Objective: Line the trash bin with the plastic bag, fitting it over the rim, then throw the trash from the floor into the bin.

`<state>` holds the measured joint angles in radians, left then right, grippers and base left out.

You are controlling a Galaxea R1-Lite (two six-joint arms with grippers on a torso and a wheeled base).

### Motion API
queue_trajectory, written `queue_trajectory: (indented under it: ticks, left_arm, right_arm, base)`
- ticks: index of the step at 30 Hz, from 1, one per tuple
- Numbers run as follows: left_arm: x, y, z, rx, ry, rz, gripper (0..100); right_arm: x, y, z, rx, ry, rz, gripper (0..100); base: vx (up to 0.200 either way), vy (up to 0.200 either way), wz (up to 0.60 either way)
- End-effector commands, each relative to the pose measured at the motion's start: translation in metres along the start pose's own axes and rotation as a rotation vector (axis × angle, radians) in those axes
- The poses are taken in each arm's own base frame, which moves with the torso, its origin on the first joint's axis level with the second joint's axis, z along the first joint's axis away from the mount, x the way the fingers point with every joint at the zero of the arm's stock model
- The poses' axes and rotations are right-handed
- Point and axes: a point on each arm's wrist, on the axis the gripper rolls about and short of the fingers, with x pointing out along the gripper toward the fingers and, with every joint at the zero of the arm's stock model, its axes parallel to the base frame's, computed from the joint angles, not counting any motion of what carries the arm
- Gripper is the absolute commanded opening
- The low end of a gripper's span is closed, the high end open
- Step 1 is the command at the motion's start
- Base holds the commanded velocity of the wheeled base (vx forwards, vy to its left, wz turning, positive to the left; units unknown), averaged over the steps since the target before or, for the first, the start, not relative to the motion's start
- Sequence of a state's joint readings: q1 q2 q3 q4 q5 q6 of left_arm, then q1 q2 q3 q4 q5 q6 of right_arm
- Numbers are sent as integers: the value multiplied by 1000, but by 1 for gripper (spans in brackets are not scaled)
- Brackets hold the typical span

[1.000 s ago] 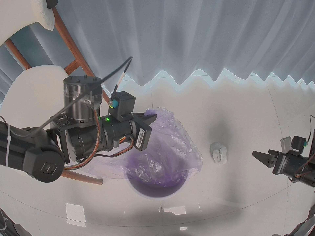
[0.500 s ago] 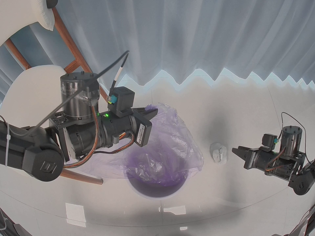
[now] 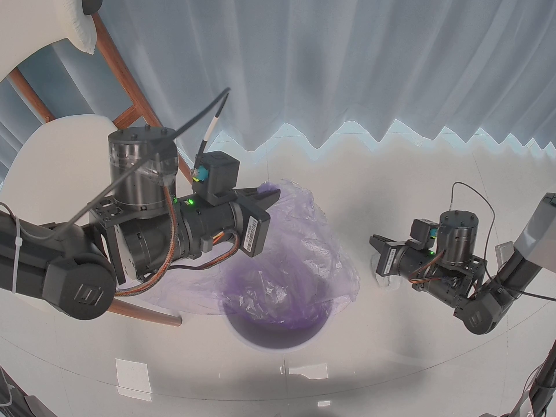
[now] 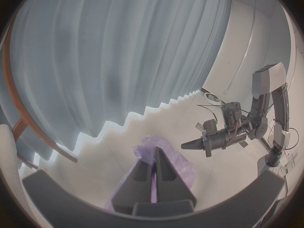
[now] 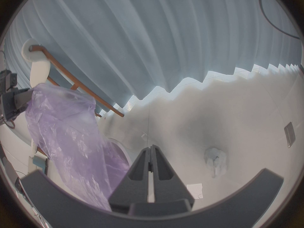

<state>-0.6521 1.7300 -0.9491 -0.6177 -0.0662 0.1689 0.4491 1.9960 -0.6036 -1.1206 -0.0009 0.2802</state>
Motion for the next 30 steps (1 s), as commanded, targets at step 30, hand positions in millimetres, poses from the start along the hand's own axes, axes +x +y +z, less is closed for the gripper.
queue_trajectory:
  ticks: [30]
  left_arm:
    - [11, -1, 2, -32, -13, 9, 0]
  right_arm:
    - [102, 150, -35, -82, 12, 278, 0]
  base:
    - [0, 0, 0]
